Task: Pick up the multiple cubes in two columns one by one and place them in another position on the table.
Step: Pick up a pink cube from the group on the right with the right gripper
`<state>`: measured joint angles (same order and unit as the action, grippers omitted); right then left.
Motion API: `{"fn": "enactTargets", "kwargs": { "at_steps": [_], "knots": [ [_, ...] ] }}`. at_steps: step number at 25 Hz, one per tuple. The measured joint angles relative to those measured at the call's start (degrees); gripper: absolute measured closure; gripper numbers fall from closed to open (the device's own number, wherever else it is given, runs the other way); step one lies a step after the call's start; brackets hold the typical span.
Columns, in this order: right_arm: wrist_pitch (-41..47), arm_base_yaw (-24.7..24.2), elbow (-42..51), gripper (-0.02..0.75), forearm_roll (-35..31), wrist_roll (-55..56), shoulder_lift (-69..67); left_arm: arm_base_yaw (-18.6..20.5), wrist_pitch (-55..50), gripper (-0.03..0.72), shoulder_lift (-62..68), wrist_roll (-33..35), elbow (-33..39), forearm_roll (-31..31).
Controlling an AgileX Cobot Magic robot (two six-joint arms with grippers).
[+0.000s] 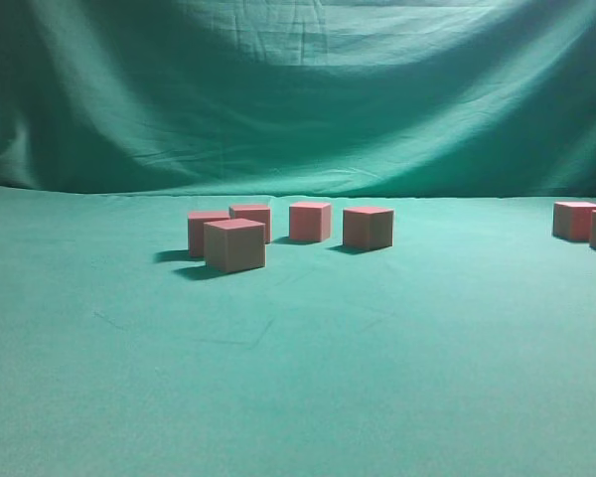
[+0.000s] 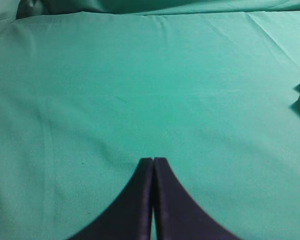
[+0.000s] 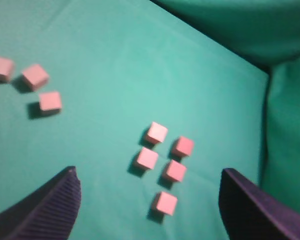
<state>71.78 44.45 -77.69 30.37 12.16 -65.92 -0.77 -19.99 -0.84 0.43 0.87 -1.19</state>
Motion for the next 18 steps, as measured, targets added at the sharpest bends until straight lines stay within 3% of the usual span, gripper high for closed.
{"fn": "enactTargets", "kwargs": {
  "at_steps": [9,18],
  "knots": [
    [-1.7,-17.2,23.6,0.223,0.2,6.1,5.2,0.0,0.0,0.688,0.0,0.0,0.0,0.0],
    [-12.7,-33.0,28.8,0.223,-14.9,1.2,-0.3,0.0,0.0,0.688,0.0,0.0,0.0,0.0]
  ]
}}
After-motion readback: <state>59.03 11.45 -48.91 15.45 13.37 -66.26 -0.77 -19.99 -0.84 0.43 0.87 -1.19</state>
